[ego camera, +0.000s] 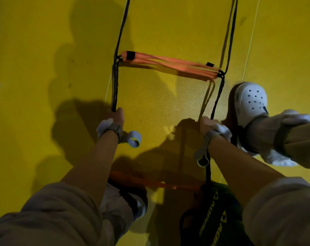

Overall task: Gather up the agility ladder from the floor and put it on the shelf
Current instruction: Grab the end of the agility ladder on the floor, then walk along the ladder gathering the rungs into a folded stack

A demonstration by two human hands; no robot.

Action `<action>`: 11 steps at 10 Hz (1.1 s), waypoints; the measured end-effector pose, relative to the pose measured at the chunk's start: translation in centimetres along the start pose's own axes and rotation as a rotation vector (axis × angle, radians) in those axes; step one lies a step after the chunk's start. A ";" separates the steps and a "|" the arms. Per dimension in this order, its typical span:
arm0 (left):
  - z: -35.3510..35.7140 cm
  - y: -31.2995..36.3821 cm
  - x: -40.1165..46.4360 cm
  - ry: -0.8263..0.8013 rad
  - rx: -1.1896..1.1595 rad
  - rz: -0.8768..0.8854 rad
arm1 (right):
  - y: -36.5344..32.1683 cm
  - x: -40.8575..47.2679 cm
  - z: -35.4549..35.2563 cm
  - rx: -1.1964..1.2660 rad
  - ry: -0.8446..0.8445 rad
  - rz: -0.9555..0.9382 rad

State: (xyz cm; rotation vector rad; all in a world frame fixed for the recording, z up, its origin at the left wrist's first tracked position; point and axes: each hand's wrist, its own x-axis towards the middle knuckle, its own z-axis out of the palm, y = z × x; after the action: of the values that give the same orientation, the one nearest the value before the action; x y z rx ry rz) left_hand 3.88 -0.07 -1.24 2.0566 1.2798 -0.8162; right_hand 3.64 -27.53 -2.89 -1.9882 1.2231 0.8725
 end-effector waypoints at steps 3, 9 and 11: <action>-2.6 3.3 -6.9 0.068 -0.424 0.160 | -2.7 -5.5 -9.3 0.002 0.091 -0.140; -9.3 12.2 -24.0 0.289 -0.754 0.474 | -4.5 -15.3 -27.8 0.434 0.337 -0.509; -10.0 13.5 -30.8 0.317 -0.862 0.584 | -2.8 -18.8 -33.9 0.489 0.429 -0.602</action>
State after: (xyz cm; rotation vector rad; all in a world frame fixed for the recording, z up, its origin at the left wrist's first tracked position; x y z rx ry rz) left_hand 7.30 -15.04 30.28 1.6864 0.8544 0.3077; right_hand 6.64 -44.12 32.12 -1.9924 0.8458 -0.1473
